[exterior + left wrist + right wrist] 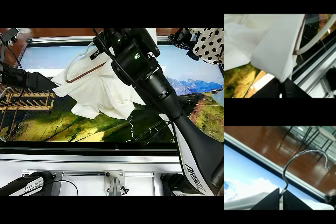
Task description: Fold the shirts.
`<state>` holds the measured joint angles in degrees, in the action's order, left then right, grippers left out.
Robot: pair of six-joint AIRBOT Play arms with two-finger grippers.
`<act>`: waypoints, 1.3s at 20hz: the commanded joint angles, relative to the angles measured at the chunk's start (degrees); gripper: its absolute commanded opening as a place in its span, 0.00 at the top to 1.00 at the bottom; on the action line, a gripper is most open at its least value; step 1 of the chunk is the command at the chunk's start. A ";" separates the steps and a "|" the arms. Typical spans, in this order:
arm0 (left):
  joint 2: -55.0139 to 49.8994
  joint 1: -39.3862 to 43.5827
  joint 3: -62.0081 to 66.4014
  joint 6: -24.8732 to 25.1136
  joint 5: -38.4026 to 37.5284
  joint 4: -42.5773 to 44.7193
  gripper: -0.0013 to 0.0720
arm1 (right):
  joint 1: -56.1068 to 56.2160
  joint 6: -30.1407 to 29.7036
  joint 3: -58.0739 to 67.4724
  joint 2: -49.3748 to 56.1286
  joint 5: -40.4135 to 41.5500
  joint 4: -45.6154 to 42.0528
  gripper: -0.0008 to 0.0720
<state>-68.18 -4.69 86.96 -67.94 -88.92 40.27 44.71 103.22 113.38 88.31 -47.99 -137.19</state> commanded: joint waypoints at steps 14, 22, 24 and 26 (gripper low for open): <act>-0.31 1.25 0.09 -3.93 40.19 -17.40 0.90 | 4.90 0.90 0.07 1.46 0.11 0.31 0.88; -1.68 8.63 0.11 4.13 30.47 -17.40 0.90 | 7.82 0.92 0.07 1.44 1.75 -0.02 0.88; -1.68 10.54 0.09 8.00 24.17 -17.38 0.90 | 6.95 1.14 0.07 1.44 1.75 -0.85 0.88; -1.68 11.61 0.09 9.55 18.88 -16.92 0.90 | 6.16 1.73 0.11 1.42 1.66 -1.88 0.88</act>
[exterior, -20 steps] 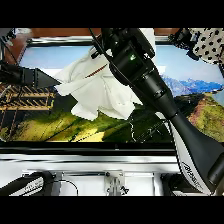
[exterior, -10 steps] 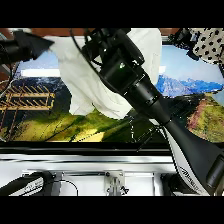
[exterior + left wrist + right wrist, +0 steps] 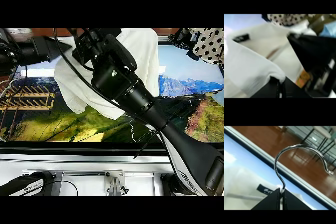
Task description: Fold the shirts.
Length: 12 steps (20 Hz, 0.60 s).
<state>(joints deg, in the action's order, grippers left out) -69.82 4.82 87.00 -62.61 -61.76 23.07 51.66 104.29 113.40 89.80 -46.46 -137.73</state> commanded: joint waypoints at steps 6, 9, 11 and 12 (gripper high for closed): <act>0.13 1.92 0.09 5.49 -8.39 6.99 0.21 | -1.92 3.15 0.09 -2.34 0.24 -1.57 0.88; 0.79 1.44 4.00 12.00 -7.52 6.99 0.20 | -1.97 3.06 0.09 -2.95 -0.20 -1.73 0.88; 1.57 1.07 9.07 17.31 -7.54 7.15 0.20 | -1.97 3.04 0.09 -2.95 -0.31 -1.81 0.88; 2.16 0.46 12.02 18.58 -7.56 8.63 0.20 | -1.97 3.02 0.09 -2.95 -0.31 -2.10 0.88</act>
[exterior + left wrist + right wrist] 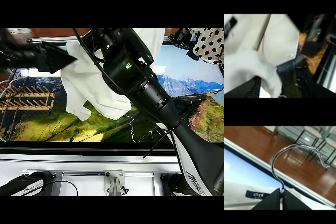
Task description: Fold the shirts.
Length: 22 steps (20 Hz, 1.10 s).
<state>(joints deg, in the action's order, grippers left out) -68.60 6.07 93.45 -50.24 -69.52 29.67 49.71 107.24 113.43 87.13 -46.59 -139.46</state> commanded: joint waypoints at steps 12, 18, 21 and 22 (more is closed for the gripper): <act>-2.95 3.19 4.52 0.76 -15.82 30.29 0.07 | 0.11 0.17 0.07 -2.69 -0.09 -0.39 0.88; -9.42 9.22 4.35 4.81 -5.57 30.34 0.09 | 0.11 0.52 0.07 -2.73 -0.22 -0.15 0.88; -9.64 9.18 4.48 5.07 -0.57 30.40 0.33 | 0.11 0.52 0.07 -2.73 -1.42 -0.15 0.88; -9.62 9.18 4.79 6.73 -0.17 30.38 0.33 | 0.11 0.55 0.07 -2.73 -1.95 -0.11 0.88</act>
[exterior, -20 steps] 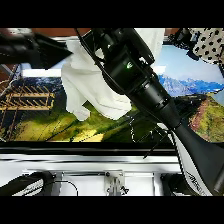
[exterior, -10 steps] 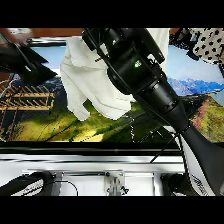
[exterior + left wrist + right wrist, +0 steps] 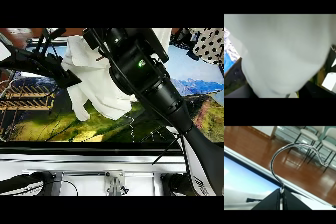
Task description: Fold the shirts.
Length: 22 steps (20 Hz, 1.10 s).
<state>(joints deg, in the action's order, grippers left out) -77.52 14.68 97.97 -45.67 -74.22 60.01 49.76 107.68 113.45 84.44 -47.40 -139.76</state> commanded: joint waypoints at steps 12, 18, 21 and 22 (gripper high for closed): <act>2.71 -0.26 1.16 7.74 4.61 0.04 0.91 | 0.04 0.26 0.04 -0.31 -7.02 0.76 0.50; 3.45 -1.77 1.11 5.70 4.66 0.00 0.91 | 0.04 -1.16 0.04 -4.92 -12.57 0.92 0.28; 3.48 -1.84 1.11 5.25 4.66 -0.02 0.91 | 0.04 -2.54 0.04 -8.28 -19.54 0.98 0.28; 3.48 -1.86 1.11 5.07 4.61 -0.02 0.91 | -0.11 -3.15 0.04 -9.64 -21.16 1.01 0.15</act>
<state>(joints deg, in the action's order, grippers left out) -74.13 13.02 99.11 -39.94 -69.56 59.90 49.74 106.08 113.47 77.82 -62.35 -138.76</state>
